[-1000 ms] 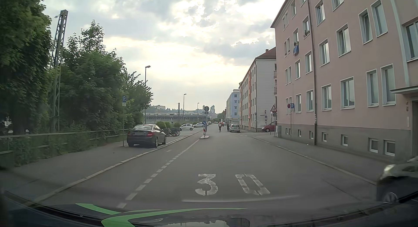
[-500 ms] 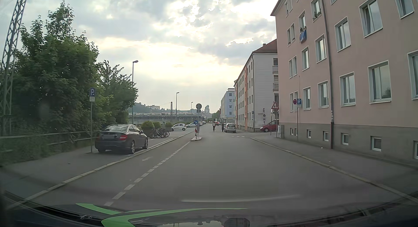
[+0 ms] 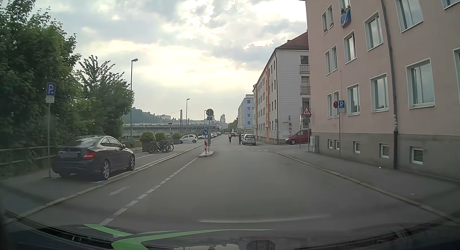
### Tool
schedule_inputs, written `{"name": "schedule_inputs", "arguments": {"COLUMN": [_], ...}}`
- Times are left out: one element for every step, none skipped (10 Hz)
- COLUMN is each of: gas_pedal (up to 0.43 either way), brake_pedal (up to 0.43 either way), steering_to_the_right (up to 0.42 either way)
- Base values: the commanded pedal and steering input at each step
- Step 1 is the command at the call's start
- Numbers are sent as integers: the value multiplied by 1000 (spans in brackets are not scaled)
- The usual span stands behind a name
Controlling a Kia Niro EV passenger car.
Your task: Follow the waypoints while adhering to traffic rules and regulations
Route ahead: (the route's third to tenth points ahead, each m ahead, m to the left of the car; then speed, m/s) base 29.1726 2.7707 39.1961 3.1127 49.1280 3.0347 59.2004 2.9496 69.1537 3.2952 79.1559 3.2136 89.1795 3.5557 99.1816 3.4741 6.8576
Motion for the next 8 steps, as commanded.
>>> {"name": "schedule_inputs", "arguments": {"gas_pedal": [0,0,0,0,0,0,0,0], "brake_pedal": [165,159,165,165,159,134,128,128], "steering_to_the_right": [12,12,10,9,8,7,7,7]}}
